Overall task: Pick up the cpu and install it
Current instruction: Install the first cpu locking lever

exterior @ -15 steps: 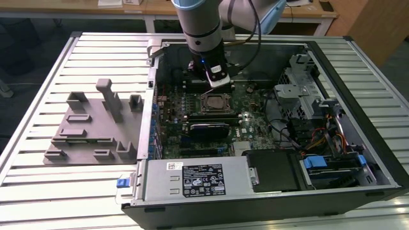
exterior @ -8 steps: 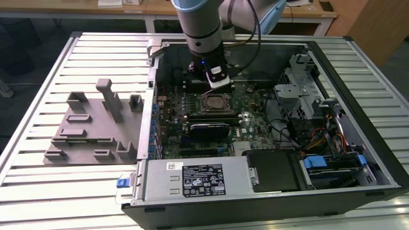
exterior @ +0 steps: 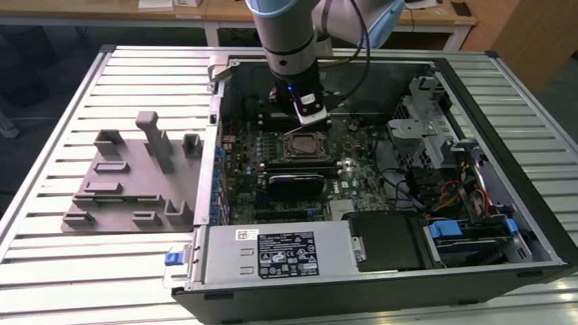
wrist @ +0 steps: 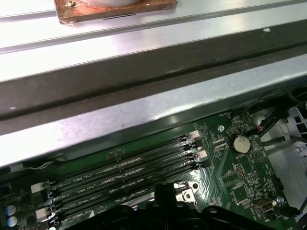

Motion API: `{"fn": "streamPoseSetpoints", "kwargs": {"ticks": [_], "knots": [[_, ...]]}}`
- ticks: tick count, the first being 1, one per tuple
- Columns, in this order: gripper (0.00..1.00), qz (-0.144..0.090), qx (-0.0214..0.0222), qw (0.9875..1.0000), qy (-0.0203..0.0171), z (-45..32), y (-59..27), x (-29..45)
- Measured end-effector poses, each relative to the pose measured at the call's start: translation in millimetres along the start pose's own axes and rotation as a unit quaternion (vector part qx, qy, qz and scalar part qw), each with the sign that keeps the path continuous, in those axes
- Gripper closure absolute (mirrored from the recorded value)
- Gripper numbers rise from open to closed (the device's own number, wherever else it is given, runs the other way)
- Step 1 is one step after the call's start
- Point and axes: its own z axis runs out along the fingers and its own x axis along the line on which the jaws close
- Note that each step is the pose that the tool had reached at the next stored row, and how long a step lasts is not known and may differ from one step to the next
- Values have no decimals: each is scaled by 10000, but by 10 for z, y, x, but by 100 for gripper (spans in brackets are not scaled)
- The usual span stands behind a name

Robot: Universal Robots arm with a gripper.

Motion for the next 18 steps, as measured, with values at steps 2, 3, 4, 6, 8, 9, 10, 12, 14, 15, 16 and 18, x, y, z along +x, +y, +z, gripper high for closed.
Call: {"fn": "streamPoseSetpoints", "kwargs": {"ticks": [2,3,4,6,8,9,10,12,14,15,16,18], "knots": [[89,7,12,10000,-10,10,1,2],[89,11,19,10000,-20,15,2,4],[89,13,24,10000,-30,21,4,6],[89,20,29,10000,-46,36,16,13],[89,25,40,10000,-59,51,40,25],[89,26,50,10000,-68,58,53,31],[89,24,64,9999,-80,65,65,36],[89,18,76,9999,-107,79,68,41],[89,8,77,9999,-142,94,64,43],[89,1,77,9998,-169,102,63,45],[89,-7,79,9998,-198,108,61,47],[89,-14,90,9997,-219,112,61,48]]}}
